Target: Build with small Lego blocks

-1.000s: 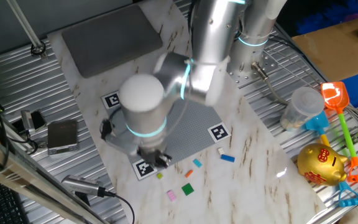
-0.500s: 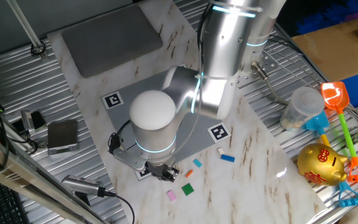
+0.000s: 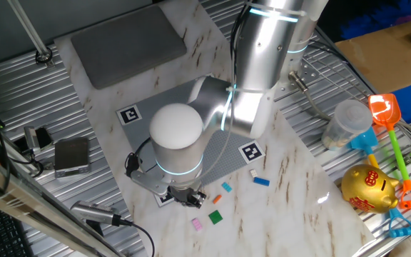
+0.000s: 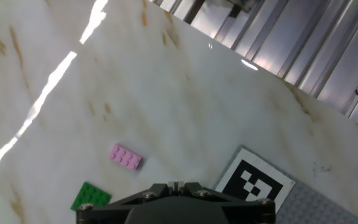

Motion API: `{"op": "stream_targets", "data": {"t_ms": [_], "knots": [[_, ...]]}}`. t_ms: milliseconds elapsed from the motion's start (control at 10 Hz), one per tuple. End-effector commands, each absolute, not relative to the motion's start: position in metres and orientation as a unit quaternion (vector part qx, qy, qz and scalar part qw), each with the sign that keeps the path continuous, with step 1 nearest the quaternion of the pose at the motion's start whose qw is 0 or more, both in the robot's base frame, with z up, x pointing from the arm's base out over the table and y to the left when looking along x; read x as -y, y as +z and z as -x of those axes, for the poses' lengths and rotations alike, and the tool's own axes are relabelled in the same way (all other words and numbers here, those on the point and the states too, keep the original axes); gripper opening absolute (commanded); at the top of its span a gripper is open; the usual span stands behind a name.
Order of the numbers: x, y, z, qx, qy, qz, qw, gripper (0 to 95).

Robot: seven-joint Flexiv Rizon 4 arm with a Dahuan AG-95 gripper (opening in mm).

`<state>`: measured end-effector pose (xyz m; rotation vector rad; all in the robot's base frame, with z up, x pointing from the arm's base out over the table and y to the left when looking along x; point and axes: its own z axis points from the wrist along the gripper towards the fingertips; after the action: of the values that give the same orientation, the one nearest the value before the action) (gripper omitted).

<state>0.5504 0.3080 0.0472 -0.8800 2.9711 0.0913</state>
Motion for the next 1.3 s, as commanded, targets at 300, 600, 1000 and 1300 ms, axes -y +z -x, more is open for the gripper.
{"op": "stream_targets", "data": {"t_ms": [300,600,1000,1300], "knots": [[-0.308,0.047,-0.551,-0.926,0.027,0.375,0.030,0.0],[-0.309,0.048,-0.550,-0.930,0.035,0.365,0.031,19.0],[-0.343,0.045,-0.547,-0.934,0.035,0.356,0.025,19.0],[-0.353,0.031,-0.539,-0.929,0.036,0.368,0.019,19.0]]}}
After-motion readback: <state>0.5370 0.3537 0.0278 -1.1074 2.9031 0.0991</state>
